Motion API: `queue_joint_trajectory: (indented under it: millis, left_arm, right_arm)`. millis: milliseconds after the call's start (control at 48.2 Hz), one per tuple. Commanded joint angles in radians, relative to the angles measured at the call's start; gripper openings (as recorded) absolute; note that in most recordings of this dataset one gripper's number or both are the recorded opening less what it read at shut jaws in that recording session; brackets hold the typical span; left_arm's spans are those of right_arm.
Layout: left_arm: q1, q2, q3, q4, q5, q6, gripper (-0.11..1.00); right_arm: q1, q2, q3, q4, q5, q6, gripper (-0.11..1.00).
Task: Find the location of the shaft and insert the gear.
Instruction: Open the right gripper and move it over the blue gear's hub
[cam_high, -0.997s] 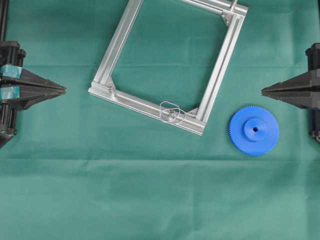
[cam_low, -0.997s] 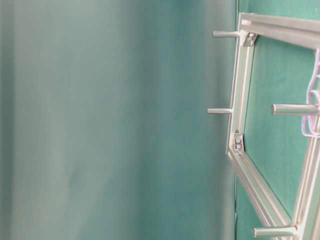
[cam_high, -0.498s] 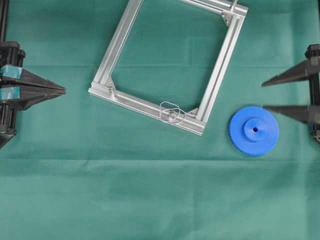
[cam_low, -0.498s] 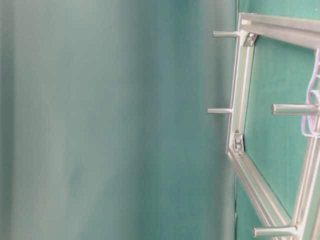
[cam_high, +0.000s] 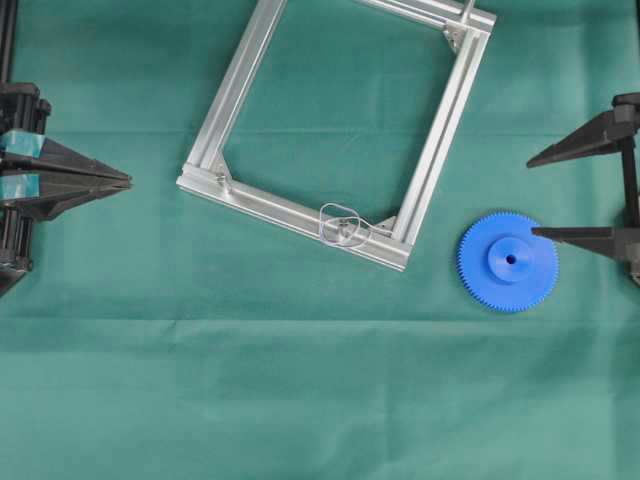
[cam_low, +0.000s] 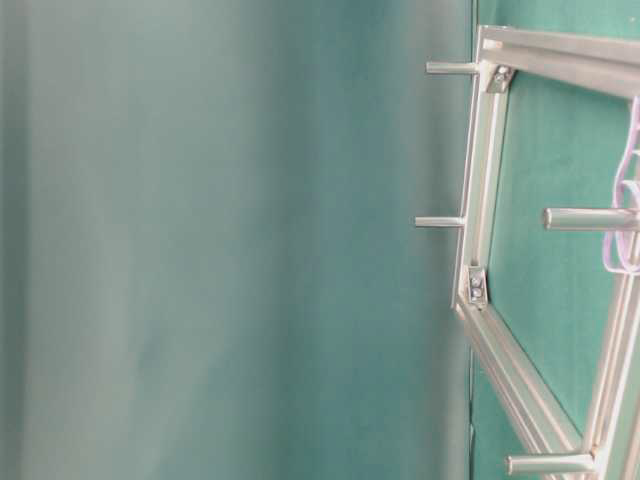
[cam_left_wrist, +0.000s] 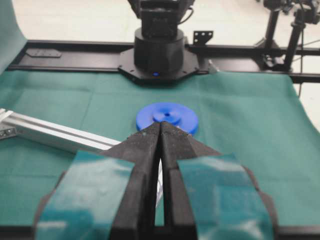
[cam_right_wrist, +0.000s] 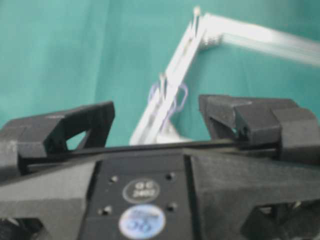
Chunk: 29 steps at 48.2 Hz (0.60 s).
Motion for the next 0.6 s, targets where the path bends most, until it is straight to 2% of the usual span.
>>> queue_joint_trajectory:
  millis: [0, 187, 374, 581]
  left_arm:
    - [0.002, 0.003, -0.028, -0.002, -0.005, 0.002, -0.01]
    - [0.002, 0.003, -0.029, -0.002, 0.006, 0.002, -0.01]
    - [0.002, 0.005, -0.029, -0.002, 0.006, -0.002, -0.01]
    - [0.002, 0.005, -0.029, -0.003, 0.006, -0.002, -0.01]
  right_arm:
    - [-0.002, 0.021, -0.038, 0.003, 0.075, 0.021, 0.93]
    - [-0.002, 0.078, -0.049, -0.002, 0.241, 0.092, 0.93]
    - [-0.002, 0.135, -0.052, 0.000, 0.357, 0.103, 0.93]
    - [-0.002, 0.153, -0.055, 0.003, 0.402, 0.103, 0.93]
